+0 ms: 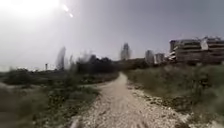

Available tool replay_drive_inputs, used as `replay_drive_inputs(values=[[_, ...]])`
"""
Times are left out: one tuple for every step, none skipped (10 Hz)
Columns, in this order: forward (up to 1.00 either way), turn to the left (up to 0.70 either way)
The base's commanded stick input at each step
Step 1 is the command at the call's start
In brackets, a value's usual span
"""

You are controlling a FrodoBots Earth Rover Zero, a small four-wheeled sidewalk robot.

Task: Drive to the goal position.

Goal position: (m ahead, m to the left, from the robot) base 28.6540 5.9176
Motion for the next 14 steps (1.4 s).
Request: replay_drive_inputs(values=[[1.0,0.0],[1.0,0.0],[1.0,0.0],[1.0,0.0],[1.0,0.0],[1.0,-0.01],[1.0,-0.03],[1.0,-0.07],[1.0,-0.21],[1.0,-0.38],[1.0,-0.01],[1.0,0.0],[1.0,0.0],[1.0,0.0]])
